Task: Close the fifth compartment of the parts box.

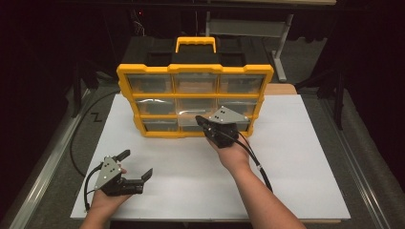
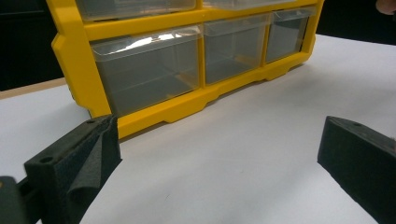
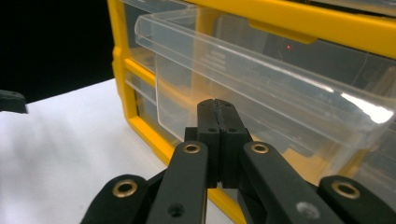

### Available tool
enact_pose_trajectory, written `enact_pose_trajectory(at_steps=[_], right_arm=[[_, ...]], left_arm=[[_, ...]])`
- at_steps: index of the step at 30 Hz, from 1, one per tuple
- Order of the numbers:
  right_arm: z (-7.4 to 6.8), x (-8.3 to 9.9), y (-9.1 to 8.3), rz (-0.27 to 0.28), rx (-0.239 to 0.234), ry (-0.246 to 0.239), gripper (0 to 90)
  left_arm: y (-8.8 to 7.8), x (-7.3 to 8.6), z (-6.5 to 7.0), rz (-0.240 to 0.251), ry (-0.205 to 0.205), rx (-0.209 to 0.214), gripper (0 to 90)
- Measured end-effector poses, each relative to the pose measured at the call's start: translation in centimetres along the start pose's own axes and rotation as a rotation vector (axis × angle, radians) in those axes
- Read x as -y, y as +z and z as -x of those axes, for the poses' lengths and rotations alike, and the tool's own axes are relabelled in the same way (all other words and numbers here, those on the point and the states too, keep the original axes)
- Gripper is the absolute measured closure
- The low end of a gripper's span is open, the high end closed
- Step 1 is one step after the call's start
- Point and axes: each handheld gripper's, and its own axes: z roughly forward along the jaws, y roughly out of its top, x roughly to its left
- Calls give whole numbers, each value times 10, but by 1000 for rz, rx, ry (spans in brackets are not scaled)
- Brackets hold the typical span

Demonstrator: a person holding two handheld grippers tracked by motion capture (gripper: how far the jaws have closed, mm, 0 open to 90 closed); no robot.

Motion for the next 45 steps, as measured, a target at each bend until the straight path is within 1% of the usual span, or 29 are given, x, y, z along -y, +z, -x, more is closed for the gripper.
enact_pose_trajectory(at_steps=[2,7,10,12,14,17,22,27,30,39,40,42,43,45], right_arm=[[3,0,2,-6,3,20,900],[8,0,7,-19,31,7,900],[12,1,10,-32,36,13,900],[13,0,12,-33,39,7,900],[15,0,14,-33,46,2,900],[19,0,19,-38,54,22,900],[24,-2,22,-41,73,18,900],[29,-2,28,-46,79,30,900],[28,-2,30,-53,90,5,900],[26,-2,33,-65,87,1,900],[26,-3,32,-74,84,12,900],[26,-4,30,-74,60,47,900],[25,-5,28,-71,53,50,889],[21,-7,23,-69,45,38,852]], left_arm=[[0,1,0,-3,-3,1,2],[0,0,0,-1,3,3,2],[-1,0,0,-3,2,3,2],[-1,1,1,-7,12,2,2],[0,1,0,-10,11,3,2],[0,2,0,-13,6,2,2],[0,1,0,-15,14,4,2],[0,1,0,-13,14,4,2],[0,2,-2,-11,6,2,2],[0,2,-2,-4,2,2,2],[0,2,-3,-5,2,1,2],[0,2,-3,-7,2,2,2],[0,2,-3,-10,4,4,2],[1,2,-2,-13,5,6,2]])
